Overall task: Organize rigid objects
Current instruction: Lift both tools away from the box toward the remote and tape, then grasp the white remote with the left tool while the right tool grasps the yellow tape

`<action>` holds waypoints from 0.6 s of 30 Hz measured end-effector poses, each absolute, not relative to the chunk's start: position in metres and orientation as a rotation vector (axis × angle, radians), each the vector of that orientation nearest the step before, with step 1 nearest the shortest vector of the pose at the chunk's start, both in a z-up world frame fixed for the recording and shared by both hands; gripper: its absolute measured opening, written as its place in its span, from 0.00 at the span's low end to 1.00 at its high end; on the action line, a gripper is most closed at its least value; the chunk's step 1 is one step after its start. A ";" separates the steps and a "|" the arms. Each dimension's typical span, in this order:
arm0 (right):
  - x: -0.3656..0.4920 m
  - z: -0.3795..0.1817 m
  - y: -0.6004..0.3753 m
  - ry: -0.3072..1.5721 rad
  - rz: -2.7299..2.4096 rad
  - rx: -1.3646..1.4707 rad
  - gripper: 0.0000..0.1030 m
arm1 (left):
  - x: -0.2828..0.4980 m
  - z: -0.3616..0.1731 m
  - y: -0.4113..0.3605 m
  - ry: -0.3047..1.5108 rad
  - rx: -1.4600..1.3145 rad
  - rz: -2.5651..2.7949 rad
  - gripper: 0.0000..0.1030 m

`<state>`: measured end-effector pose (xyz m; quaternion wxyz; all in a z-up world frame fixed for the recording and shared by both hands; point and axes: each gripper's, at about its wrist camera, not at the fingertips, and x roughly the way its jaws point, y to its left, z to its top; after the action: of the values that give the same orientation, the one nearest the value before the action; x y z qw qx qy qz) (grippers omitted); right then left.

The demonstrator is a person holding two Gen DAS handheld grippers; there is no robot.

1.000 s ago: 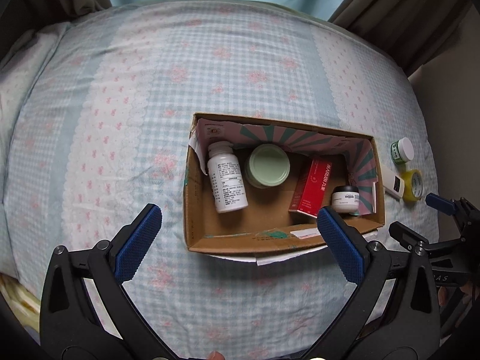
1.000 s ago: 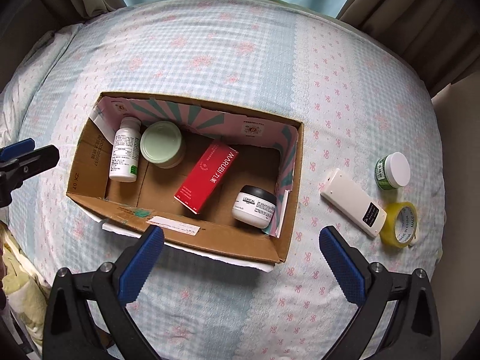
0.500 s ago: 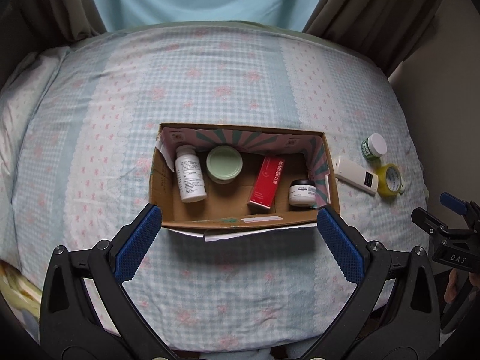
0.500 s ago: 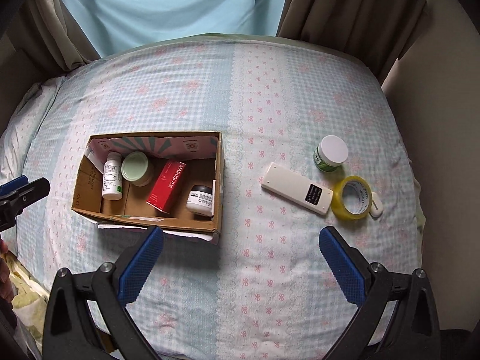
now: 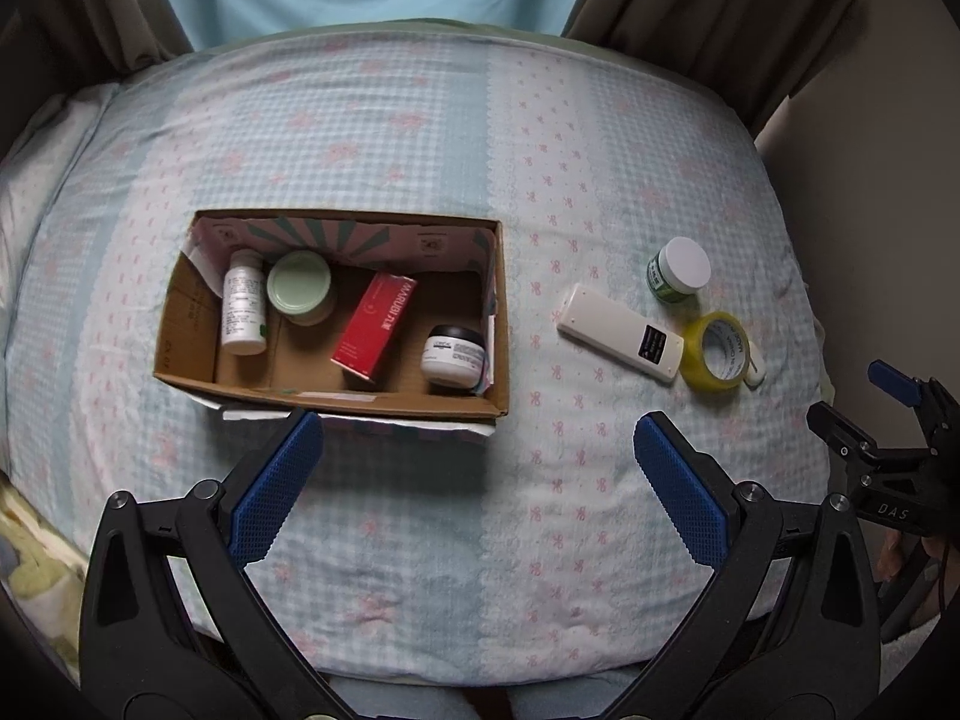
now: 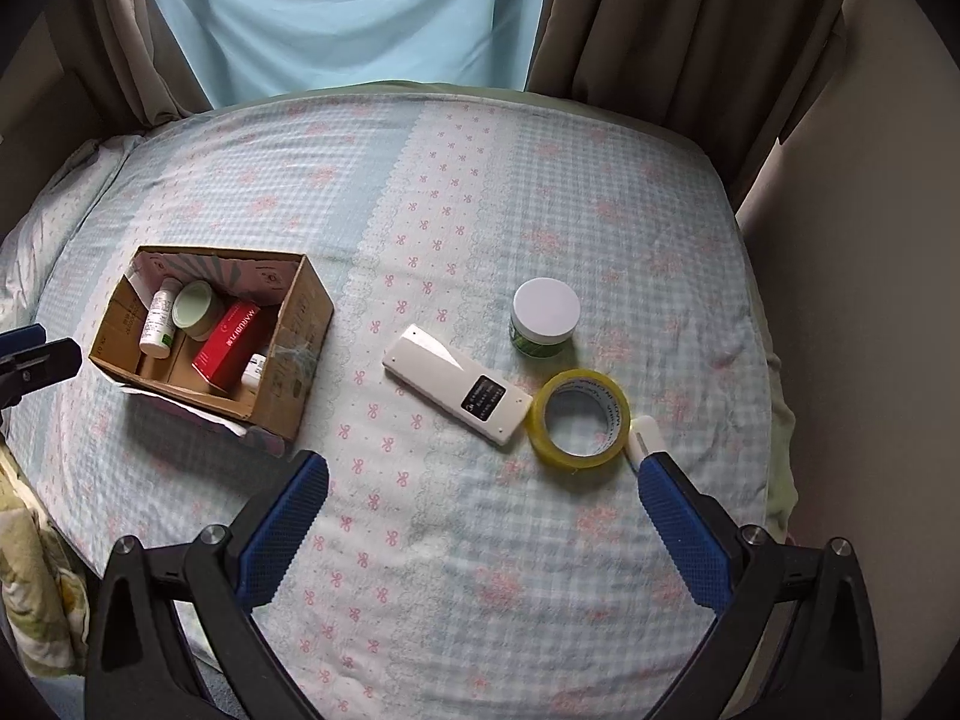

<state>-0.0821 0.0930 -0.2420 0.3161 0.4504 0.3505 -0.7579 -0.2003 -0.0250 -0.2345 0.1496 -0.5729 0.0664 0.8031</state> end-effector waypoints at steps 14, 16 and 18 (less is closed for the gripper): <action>-0.220 -0.295 0.147 0.957 -1.806 1.247 1.00 | -0.229 -0.328 0.112 0.037 -1.919 2.241 1.00; -0.229 -0.303 0.144 0.968 -1.760 1.233 1.00 | -0.240 -0.345 0.121 -0.011 -1.971 2.239 1.00; -0.235 -0.314 0.140 0.990 -1.704 1.217 1.00 | -0.250 -0.364 0.129 -0.049 -2.022 2.239 1.00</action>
<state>-0.2350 0.1396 -0.3145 0.4013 0.4812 0.3914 -0.6740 -0.2504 0.1291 -0.3641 0.0621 -0.6688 -0.0163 0.7407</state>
